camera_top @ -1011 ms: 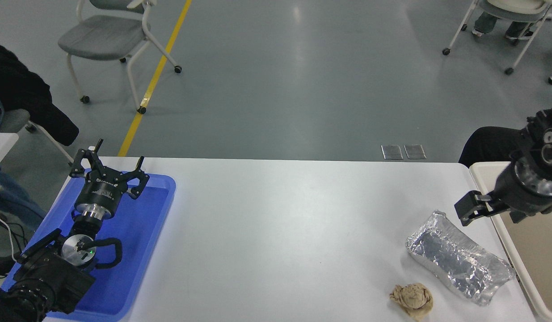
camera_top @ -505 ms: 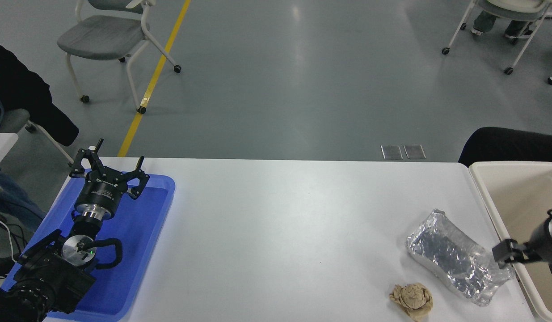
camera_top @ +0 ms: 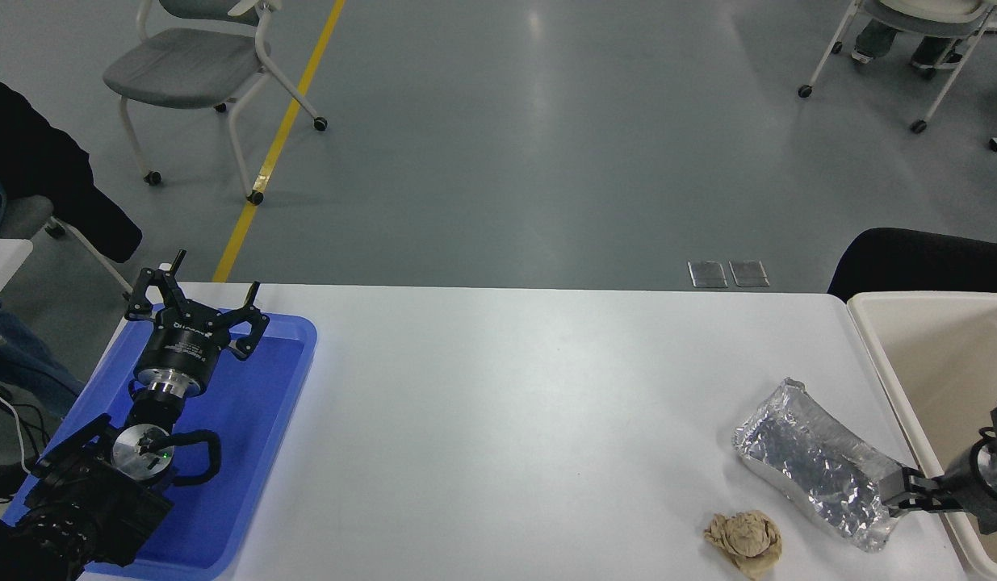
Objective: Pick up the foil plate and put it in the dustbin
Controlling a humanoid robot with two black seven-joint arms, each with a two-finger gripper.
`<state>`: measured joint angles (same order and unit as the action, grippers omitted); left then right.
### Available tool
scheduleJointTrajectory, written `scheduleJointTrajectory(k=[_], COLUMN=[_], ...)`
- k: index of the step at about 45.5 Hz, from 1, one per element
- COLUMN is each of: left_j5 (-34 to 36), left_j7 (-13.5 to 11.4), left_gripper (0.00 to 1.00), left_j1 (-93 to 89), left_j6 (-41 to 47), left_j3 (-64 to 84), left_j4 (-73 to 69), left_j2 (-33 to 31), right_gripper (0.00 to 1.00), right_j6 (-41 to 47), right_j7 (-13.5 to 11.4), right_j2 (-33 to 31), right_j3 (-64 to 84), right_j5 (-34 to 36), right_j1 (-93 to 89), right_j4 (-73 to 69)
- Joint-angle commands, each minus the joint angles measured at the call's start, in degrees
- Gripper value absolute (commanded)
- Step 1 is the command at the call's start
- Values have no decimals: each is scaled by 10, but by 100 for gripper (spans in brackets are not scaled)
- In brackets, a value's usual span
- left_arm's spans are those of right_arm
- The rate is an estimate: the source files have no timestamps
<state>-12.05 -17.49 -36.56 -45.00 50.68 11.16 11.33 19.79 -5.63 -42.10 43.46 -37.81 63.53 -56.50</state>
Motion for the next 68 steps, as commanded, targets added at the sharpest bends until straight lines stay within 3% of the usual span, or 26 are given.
scheduleJointTrajectory(k=[1, 5, 10, 12, 15, 17, 22, 38, 49, 58, 68], left_j5=[0, 0, 0, -1, 0, 0, 0, 0, 0, 0, 0], left_j7=[0, 0, 0, 0, 0, 0, 0, 0, 0, 0, 0], left_gripper=[100, 100, 100, 100, 100, 100, 100, 100, 100, 100, 100], left_j1=[0, 0, 0, 0, 0, 0, 0, 0, -1, -1, -1], left_j6=[0, 0, 0, 0, 0, 0, 0, 0, 0, 0, 0], left_j3=[0, -1, -1, 0, 0, 0, -1, -1, -1, -1, -1], left_j4=[0, 0, 0, 2, 0, 0, 0, 0, 0, 0, 0], left_j2=[0, 0, 0, 0, 0, 0, 0, 0, 0, 0, 0], right_gripper=[96, 82, 44, 33, 26, 10, 0, 0, 0, 0, 0], right_j6=[-19, -21, -36, -38, -40, -42, -51, -47, -16, 3, 31], right_j7=[-9, -10, -10, -10, -9, -9, -10, -10, -11, -15, -15], right_j2=[24, 31, 36, 39, 40, 41, 47, 38, -18, -71, -78], right_j3=[-41, -43, -43, -43, -43, -45, -57, -52, -14, 80, 264], right_j5=[18, 23, 26, 26, 26, 26, 26, 26, 24, 22, 28], right_j1=[-44, -49, -57, -58, -59, -60, -67, -37, 66, 219, 460], right_j4=[26, 34, 38, 40, 41, 43, 45, 39, -1, -82, -176])
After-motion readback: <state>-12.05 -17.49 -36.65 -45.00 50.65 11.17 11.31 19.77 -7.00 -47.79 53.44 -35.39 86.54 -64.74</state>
